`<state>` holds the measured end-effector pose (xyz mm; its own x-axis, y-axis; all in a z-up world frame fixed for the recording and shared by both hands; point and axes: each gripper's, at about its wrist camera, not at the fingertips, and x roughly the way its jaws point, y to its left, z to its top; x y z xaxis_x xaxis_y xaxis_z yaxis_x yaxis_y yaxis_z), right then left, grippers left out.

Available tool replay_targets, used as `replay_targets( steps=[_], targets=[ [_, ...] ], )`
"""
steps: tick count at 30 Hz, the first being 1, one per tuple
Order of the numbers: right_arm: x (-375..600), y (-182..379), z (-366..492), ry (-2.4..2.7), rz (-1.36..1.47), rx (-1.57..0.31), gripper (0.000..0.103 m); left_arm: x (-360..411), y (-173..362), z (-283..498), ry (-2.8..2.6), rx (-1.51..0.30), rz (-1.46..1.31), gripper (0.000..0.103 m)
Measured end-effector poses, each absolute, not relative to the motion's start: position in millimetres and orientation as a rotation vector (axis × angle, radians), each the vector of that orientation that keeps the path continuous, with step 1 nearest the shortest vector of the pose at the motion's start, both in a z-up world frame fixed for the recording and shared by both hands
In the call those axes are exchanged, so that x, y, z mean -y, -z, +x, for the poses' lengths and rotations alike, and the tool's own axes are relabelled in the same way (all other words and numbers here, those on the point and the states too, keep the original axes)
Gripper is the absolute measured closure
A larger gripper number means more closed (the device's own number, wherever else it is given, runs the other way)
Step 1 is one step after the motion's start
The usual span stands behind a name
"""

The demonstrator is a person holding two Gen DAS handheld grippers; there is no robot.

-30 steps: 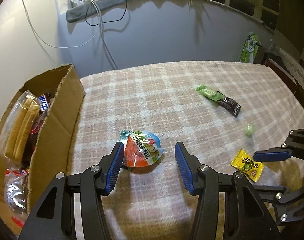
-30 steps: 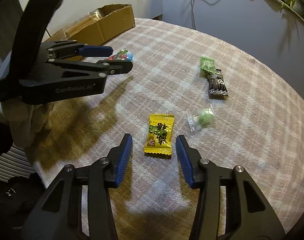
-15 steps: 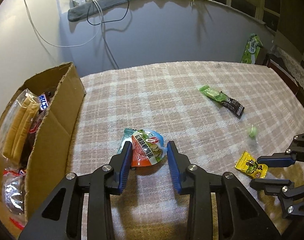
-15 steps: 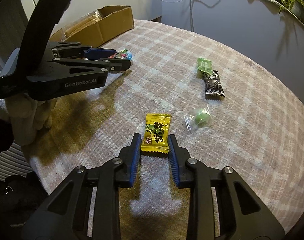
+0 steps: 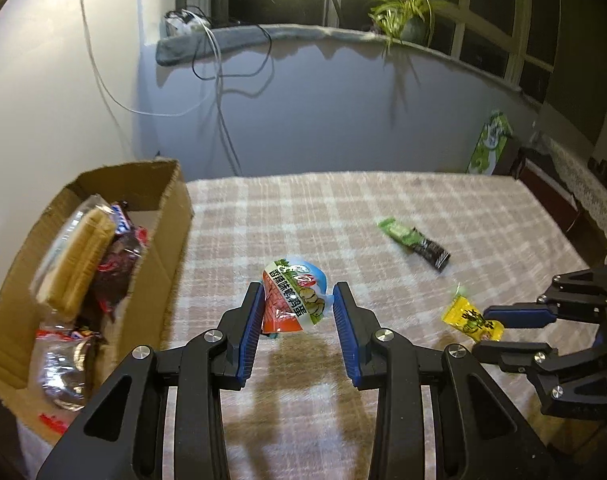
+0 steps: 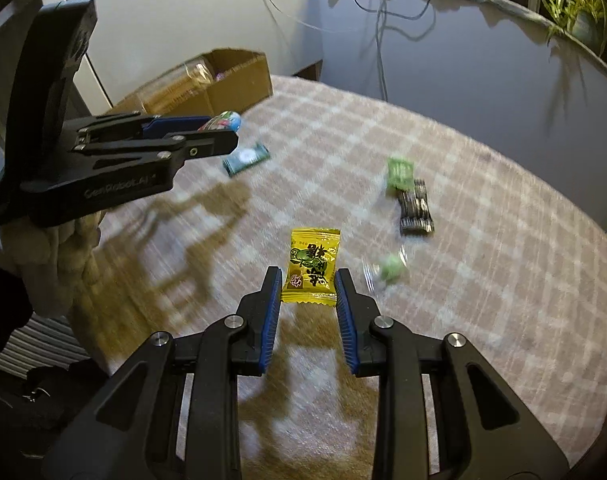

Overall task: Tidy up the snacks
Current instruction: 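Carry both snacks into the cardboard box and open both tools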

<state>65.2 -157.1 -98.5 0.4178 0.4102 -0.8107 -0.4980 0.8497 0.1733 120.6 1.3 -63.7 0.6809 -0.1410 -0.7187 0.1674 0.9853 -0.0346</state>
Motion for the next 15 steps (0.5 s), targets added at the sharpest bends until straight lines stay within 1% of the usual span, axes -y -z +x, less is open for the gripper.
replay_targets(
  steps=[15],
  targets=[
    [93, 42, 96, -0.653, -0.159, -0.855, 0.075, -73, 36, 90, 0.053, -0.725, -0.044, 0.069]
  ],
)
